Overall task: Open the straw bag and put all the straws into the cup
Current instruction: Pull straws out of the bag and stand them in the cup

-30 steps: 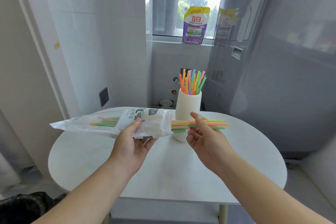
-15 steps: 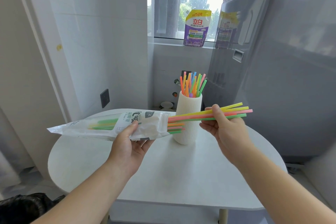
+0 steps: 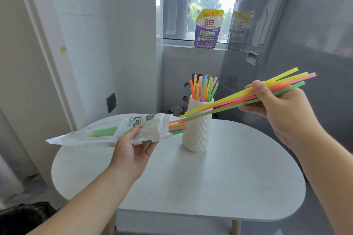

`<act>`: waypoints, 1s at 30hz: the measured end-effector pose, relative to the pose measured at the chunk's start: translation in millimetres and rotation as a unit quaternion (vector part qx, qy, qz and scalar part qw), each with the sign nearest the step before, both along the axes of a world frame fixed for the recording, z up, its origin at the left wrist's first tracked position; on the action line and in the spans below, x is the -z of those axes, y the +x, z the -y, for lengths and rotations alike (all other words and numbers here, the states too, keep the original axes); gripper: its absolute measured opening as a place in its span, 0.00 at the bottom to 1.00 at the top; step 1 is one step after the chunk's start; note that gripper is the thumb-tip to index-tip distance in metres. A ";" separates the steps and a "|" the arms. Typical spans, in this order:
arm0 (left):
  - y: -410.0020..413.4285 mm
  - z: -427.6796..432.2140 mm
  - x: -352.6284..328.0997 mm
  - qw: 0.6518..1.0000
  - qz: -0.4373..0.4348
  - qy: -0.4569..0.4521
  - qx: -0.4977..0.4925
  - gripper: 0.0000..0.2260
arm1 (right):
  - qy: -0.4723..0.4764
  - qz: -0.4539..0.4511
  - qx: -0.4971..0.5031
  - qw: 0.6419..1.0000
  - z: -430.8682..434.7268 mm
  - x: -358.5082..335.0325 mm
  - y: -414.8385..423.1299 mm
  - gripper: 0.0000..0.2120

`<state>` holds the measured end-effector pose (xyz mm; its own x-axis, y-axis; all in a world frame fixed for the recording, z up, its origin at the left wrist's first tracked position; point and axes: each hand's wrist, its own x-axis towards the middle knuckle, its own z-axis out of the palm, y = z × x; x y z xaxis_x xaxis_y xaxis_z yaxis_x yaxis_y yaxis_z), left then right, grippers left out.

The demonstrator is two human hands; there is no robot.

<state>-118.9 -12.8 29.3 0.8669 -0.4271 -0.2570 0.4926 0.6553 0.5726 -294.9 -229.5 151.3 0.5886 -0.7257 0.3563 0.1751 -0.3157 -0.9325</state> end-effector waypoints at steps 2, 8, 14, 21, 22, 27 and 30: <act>-0.4 0.1 -0.4 1.000 0.000 -0.001 0.000 0.06 | -0.006 0.001 0.008 1.000 0.1 0.0 -0.1 0.09; 0.7 -1.1 -0.4 1.000 -0.004 0.000 0.000 0.06 | -0.014 0.051 0.045 0.998 2.6 -8.8 -4.2 0.08; 0.3 0.6 1.1 1.000 -0.004 -0.001 0.008 0.08 | -0.029 0.040 0.037 0.998 -1.1 -8.7 -4.3 0.08; 0.3 1.4 2.9 1.000 -0.003 0.001 0.014 0.09 | -0.013 0.092 0.081 0.992 -5.6 -14.4 -6.4 0.07; 0.2 2.0 3.5 1.000 -0.002 0.002 0.016 0.10 | -0.023 0.094 0.089 0.991 -6.5 -14.6 -6.0 0.07; -2.2 4.4 5.3 1.000 0.010 0.008 0.022 0.11 | -0.102 0.069 0.106 0.987 -14.7 -12.1 2.9 0.06; -3.0 4.9 6.3 0.999 0.021 0.014 0.030 0.12 | -0.144 0.054 0.119 0.981 -16.4 -11.2 4.5 0.06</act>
